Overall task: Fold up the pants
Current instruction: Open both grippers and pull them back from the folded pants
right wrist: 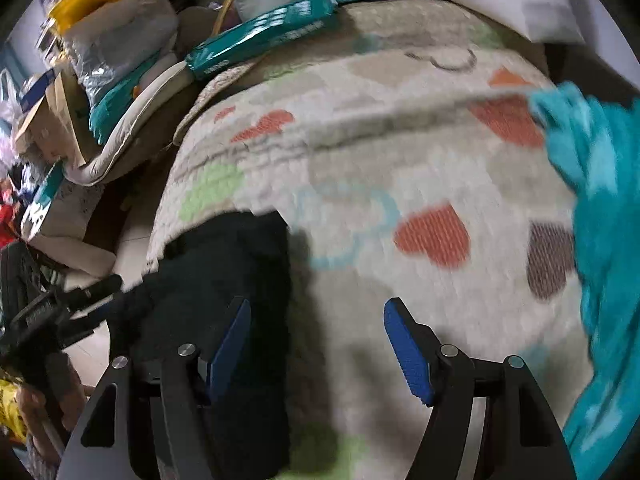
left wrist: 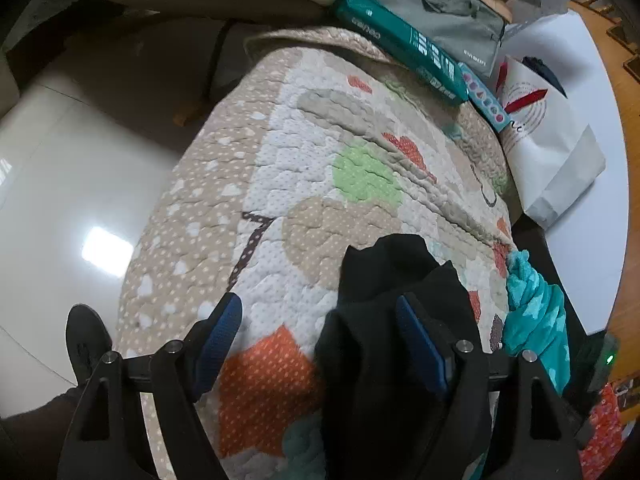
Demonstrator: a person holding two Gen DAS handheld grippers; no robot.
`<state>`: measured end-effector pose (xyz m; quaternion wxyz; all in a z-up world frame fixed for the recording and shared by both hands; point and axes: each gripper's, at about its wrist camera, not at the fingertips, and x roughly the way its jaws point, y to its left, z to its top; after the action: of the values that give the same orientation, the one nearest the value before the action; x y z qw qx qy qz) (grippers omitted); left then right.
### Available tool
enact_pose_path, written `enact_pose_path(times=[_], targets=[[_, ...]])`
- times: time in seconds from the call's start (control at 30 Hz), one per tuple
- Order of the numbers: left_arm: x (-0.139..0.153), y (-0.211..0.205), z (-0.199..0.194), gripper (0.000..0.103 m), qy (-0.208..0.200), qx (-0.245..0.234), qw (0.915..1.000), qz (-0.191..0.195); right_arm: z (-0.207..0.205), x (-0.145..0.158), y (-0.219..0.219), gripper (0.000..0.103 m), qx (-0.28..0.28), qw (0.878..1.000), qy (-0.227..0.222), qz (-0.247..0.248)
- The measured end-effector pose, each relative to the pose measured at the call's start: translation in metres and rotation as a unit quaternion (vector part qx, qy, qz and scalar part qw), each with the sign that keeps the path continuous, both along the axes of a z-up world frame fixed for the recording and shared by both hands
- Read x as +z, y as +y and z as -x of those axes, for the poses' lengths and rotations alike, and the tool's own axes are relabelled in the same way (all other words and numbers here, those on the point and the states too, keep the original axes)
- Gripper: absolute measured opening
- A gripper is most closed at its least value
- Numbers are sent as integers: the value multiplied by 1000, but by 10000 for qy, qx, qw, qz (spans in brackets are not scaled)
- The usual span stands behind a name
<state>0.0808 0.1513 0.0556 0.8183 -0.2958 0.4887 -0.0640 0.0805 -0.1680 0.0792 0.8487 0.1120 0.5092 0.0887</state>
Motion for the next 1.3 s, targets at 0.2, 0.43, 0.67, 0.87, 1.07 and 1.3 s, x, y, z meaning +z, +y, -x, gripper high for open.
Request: enact_pose_path(times=[0.2,0.43,0.67,0.87,1.07,1.3], targets=[[-5,-1,29,79,-55,21,9997,242,32,-24,-27,74,-363,9986,100,-362],[9,-16,76,79,-403,138,9920,-1188,55,-27,-27,74,-486,9974,-161,-510],[7,-45,124,79,-424,43,9742,-2217,96,-9,-6,75,-397,9970,-625,-236],[13,-77,159,79,-537,-231,9650,-2557,120,-2,4,75,-294,9963,-719,-355],[22,-107,174,79,-775,-568,9506,-2953,131,6,10,77,-135,9954,-913,-269],[23,-112,174,79,-756,-598,9473,-3054,133,8,4,78,-198,9945,-955,-378]])
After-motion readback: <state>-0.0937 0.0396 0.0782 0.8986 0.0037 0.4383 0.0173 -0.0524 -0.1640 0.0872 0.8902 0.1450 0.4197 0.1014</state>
